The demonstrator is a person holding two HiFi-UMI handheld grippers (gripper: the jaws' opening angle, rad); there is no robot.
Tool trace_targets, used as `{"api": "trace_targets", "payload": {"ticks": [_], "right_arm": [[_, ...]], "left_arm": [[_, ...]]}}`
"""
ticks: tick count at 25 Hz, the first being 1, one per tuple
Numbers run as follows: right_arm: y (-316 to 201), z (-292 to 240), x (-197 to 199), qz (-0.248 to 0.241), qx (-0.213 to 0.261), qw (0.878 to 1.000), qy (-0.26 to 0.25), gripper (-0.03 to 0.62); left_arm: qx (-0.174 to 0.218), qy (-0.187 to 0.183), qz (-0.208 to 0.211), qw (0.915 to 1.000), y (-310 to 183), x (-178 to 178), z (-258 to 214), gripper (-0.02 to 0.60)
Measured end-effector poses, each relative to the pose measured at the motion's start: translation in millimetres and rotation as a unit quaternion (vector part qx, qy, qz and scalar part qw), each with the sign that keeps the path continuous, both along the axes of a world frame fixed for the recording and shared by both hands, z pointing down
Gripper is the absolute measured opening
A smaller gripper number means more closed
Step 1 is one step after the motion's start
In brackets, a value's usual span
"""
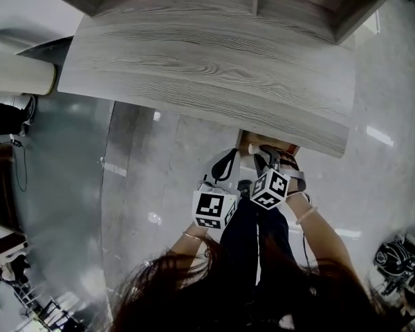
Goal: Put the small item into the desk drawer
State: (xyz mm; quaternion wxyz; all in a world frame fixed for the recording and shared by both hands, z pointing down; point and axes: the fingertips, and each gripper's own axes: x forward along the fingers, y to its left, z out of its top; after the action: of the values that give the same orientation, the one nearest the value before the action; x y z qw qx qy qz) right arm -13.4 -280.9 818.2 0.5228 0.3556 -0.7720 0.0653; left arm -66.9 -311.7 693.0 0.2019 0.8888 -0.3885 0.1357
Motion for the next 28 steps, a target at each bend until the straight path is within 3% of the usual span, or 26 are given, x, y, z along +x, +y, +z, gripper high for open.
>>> {"api": "trace_targets", "payload": {"ticks": [16, 28], "right_arm": [[1, 31, -2, 0.003, -0.041, 0.999, 0.023, 0.109], [7, 39, -1, 0.027, -0.06, 0.998, -0.002, 0.13]], "left_arm": [[-0.02, -0.025, 0.005, 0.9995, 16, -9, 31, 0.015], [-0.006, -0.033, 0.006, 0.9994, 9, -10, 29, 0.015]]}}
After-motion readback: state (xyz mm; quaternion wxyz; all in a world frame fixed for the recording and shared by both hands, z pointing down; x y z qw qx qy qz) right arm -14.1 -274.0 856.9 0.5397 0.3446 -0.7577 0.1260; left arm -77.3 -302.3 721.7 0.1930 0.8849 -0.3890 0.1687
